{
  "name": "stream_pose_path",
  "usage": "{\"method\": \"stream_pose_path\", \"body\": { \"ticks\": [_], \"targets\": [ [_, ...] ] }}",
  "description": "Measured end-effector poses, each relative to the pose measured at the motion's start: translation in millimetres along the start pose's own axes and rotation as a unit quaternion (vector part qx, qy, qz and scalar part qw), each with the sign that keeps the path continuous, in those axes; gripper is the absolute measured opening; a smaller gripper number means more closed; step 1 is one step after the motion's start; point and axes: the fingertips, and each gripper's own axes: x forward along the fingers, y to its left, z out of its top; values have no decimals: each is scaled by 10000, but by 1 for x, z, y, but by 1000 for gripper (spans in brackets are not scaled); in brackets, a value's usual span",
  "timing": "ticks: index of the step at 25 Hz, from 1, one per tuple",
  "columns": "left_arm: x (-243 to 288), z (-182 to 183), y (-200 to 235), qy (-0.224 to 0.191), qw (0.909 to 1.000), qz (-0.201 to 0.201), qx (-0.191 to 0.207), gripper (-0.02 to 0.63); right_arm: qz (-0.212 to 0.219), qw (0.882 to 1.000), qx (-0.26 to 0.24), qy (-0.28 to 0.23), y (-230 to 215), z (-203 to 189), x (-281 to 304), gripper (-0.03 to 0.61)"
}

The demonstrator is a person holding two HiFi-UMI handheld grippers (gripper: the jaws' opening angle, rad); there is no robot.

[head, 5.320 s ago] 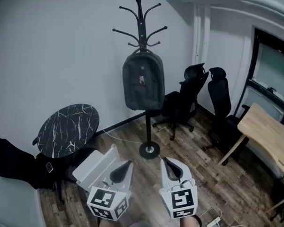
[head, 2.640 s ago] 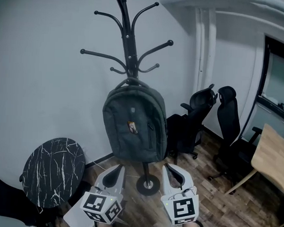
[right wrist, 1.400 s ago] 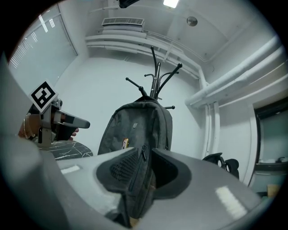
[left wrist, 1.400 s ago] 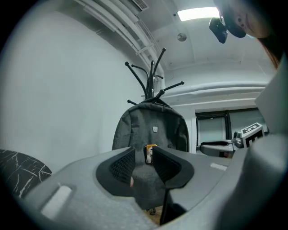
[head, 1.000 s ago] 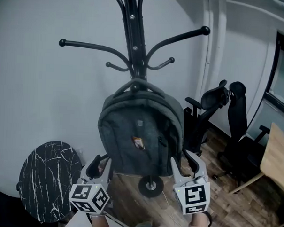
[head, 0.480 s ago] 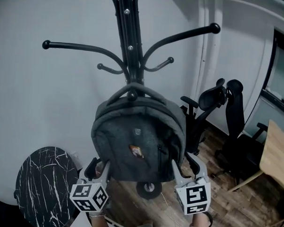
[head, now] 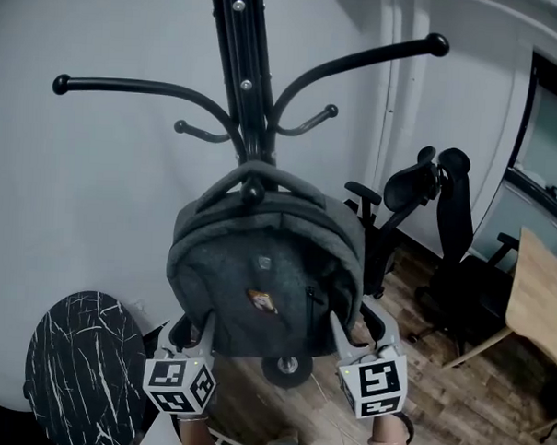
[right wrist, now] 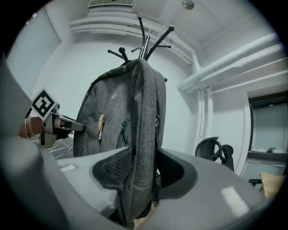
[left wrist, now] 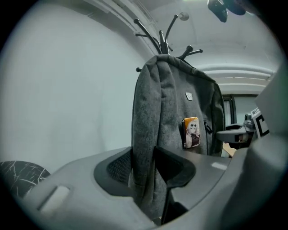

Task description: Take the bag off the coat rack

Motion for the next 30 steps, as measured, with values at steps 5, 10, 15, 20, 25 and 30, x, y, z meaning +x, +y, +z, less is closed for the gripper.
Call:
{"method": "stream_pose_path", "body": {
  "ticks": [5,10,15,20,25,30],
  "targets": [
    [-1,1,-8,-118,9997,-34,229,105,-239,9992,-9,-318,0,1,-1,116],
    [-9,4,-11,-237,9993,4,288,75,-407,9976,-101,-552,4,7,-8,100],
    [-17,8,-13,-311,9991,65,264,67,-460,9963,-198,-704,7,13,-16,95],
    [-27,15,-18,-409,9988,47,260,66,-465,9954,-221,-808,8,21,-28,95],
    [-43,20,-24,-494,9984,54,268,66,-457,9943,-270,-921,11,29,-45,95],
    [-64,24,-31,-569,9979,126,280,66,-418,9936,-321,-1001,13,34,-64,95]
  ]
}}
